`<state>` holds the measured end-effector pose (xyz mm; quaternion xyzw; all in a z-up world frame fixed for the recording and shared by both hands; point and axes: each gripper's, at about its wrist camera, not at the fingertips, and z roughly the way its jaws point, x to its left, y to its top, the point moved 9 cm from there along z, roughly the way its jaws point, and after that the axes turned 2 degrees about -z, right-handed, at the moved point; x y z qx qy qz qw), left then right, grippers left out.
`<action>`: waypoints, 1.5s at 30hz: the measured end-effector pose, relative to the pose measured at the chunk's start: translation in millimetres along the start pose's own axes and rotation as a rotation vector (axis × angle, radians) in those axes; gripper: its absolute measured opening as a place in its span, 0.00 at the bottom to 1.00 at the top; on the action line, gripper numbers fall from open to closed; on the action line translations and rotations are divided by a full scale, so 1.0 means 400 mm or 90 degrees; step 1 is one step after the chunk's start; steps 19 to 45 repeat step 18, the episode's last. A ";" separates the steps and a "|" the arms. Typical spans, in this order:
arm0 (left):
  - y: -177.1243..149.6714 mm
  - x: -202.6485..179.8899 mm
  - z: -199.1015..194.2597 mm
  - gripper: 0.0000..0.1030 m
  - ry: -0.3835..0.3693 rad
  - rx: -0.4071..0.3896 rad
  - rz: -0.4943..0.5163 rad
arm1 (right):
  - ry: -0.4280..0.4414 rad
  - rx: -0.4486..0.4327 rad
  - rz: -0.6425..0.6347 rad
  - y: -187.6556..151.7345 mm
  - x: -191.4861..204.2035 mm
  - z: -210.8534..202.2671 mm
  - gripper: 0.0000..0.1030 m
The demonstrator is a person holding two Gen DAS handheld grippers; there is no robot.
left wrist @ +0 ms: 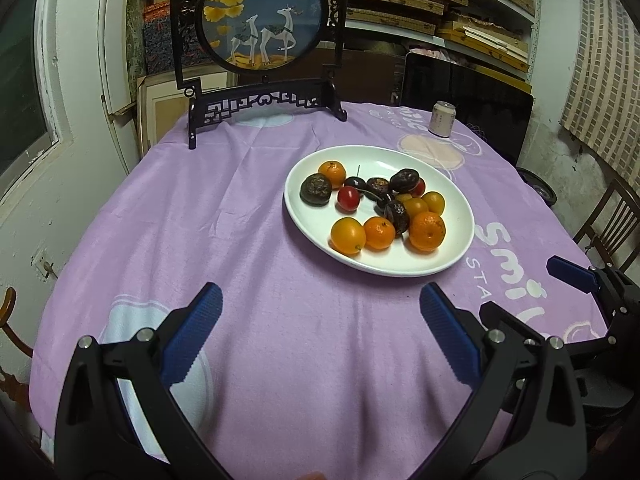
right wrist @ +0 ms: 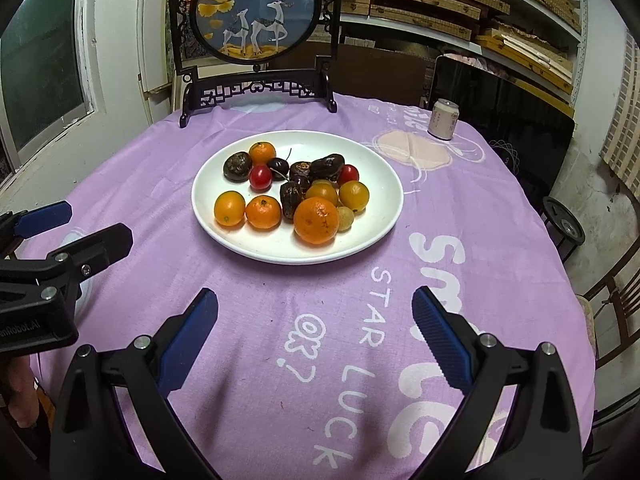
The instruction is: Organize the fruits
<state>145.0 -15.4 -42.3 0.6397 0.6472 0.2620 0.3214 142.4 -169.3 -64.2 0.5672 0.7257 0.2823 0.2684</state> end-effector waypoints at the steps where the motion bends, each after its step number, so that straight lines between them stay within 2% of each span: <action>1: 0.000 -0.002 -0.002 0.98 -0.001 -0.002 0.002 | 0.001 0.001 0.000 0.000 0.000 0.001 0.95; 7: 0.003 -0.008 -0.010 0.98 0.003 -0.012 0.012 | 0.007 0.000 0.001 -0.002 0.004 -0.005 0.95; 14: 0.000 0.000 0.005 0.98 0.008 0.008 0.002 | 0.008 -0.002 0.006 -0.001 0.002 -0.006 0.95; 45: 0.001 0.003 0.005 0.98 0.009 0.010 0.001 | 0.011 -0.001 0.008 -0.001 0.001 -0.005 0.95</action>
